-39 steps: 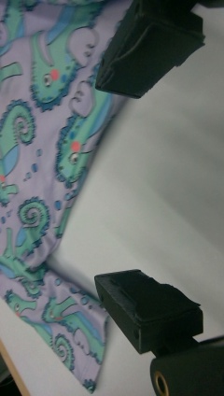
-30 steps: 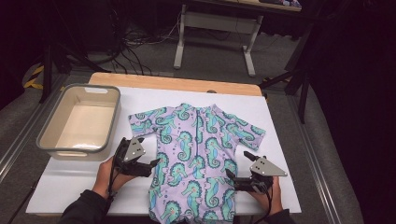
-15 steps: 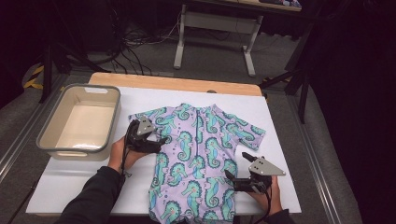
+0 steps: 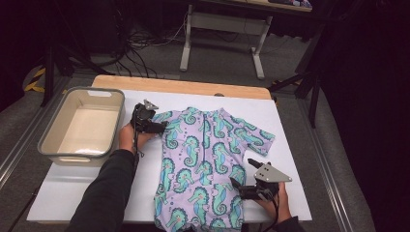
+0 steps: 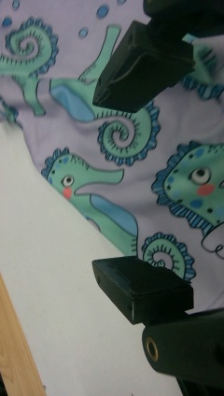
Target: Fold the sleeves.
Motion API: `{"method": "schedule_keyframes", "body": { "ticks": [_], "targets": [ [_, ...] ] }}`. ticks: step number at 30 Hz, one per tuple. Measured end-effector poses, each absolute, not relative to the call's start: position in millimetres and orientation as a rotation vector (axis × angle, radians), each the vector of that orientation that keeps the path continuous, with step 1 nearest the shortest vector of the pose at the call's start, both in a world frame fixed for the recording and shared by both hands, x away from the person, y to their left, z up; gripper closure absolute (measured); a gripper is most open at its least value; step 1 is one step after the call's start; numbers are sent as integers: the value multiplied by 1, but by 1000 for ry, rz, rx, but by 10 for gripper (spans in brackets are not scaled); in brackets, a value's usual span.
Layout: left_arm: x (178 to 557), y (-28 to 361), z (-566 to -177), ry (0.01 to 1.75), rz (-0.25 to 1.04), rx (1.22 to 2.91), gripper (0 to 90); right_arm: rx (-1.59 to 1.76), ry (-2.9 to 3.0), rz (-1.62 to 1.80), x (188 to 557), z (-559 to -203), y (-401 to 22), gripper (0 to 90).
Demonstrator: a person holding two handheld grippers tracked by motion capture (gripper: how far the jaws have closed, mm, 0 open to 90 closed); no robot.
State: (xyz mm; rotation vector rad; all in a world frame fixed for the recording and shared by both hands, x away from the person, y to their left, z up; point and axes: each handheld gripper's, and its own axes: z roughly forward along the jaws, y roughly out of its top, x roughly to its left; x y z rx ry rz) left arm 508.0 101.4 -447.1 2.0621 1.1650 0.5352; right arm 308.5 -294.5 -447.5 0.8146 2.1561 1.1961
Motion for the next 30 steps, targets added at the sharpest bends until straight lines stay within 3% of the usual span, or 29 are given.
{"method": "schedule_keyframes", "body": {
  "ticks": [14, 18, 20, 23, 30],
  "targets": [
    [523, 112, -460, 1342, 516, 2022, 363, 796, 2185, 1177, 309, -450, -290, 91],
    [522, 112, -459, 1317, 496, 2021, 518, 804, 2191, 1166, 310, -450, -289, 94],
    [520, 111, -459, 1302, 477, 2027, 710, 807, 2189, 1153, 310, -450, -288, 95],
    [518, 109, -457, 1282, 483, 2045, 826, 815, 2187, 1153, 310, -450, -288, 99],
    [507, 109, -443, 1239, 462, 2002, 870, 815, 2187, 1150, 310, -450, -289, 101]
  ]
}}
